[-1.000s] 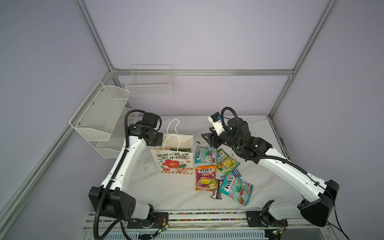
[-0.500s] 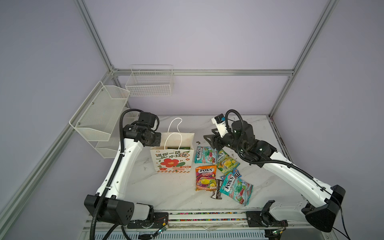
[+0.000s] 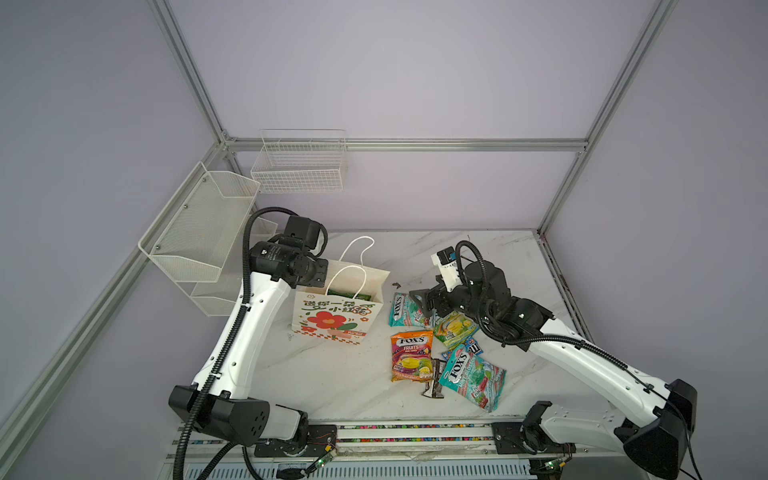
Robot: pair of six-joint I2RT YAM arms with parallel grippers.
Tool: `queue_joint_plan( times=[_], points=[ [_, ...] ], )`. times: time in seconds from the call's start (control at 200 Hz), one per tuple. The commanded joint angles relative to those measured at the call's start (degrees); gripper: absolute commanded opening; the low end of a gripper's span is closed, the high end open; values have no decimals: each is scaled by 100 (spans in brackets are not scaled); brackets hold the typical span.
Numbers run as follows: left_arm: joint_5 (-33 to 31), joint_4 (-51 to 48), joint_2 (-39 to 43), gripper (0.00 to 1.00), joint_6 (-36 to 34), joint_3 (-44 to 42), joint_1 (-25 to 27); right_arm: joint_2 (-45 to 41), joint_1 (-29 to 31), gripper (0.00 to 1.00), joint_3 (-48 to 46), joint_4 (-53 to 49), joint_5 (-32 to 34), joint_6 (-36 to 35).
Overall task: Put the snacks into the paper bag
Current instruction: 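Move the right gripper down toward the orange Fox's Fruits candy bag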
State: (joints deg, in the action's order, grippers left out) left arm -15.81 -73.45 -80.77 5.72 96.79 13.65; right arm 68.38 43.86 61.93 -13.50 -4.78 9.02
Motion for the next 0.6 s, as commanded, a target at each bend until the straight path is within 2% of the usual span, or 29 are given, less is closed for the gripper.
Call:
queue_joint_plan(
  times=[0.0,0.15,0.37,0.595],
  points=[
    [-115,-12,28,0,-134,540,76,-199,-17,97,-164,29,407,630],
    [-67,-18,30,0,-132,685,111,-457,-17,97,-436,126,936,1439],
    [-4,-15,27,0,-118,838,249,-772,-19,97,-1067,319,157,1160],
    [3,22,-224,0,-100,807,371,-670,-17,97,-1164,279,97,1340]
  ],
)
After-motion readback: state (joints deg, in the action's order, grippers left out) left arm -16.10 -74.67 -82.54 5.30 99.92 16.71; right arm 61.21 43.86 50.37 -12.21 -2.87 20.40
